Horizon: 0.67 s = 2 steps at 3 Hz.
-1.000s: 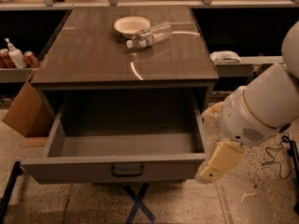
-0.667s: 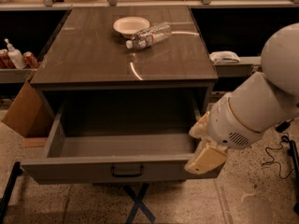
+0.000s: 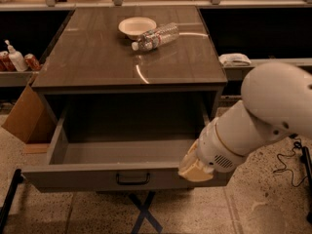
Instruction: Close top drawer
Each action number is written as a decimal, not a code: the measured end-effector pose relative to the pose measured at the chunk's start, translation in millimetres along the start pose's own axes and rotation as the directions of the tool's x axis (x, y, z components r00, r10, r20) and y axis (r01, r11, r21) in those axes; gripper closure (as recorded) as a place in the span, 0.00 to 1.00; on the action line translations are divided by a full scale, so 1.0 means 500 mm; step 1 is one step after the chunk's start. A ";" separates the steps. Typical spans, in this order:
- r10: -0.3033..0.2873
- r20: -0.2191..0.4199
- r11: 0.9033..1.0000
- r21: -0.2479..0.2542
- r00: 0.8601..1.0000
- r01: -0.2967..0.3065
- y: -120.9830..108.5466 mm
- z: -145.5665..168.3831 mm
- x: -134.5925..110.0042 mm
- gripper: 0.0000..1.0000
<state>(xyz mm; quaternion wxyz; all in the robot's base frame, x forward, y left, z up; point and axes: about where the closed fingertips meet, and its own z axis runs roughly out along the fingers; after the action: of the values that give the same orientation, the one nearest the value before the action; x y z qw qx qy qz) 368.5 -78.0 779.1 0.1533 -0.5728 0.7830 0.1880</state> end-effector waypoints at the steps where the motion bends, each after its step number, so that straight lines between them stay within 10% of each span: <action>1: 0.020 0.017 1.000 -0.014 1.000 -0.020 0.006 0.063 0.043 1.00; 2: 0.047 0.032 0.998 -0.041 0.998 -0.046 0.000 0.163 0.150 1.00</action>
Offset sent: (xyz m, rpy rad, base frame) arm -0.0356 -0.0605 -0.1950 0.0728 0.0921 -0.0468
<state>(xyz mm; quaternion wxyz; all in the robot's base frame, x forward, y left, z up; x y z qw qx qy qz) 348.1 -102.6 673.1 0.1501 -0.5542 0.7896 0.2166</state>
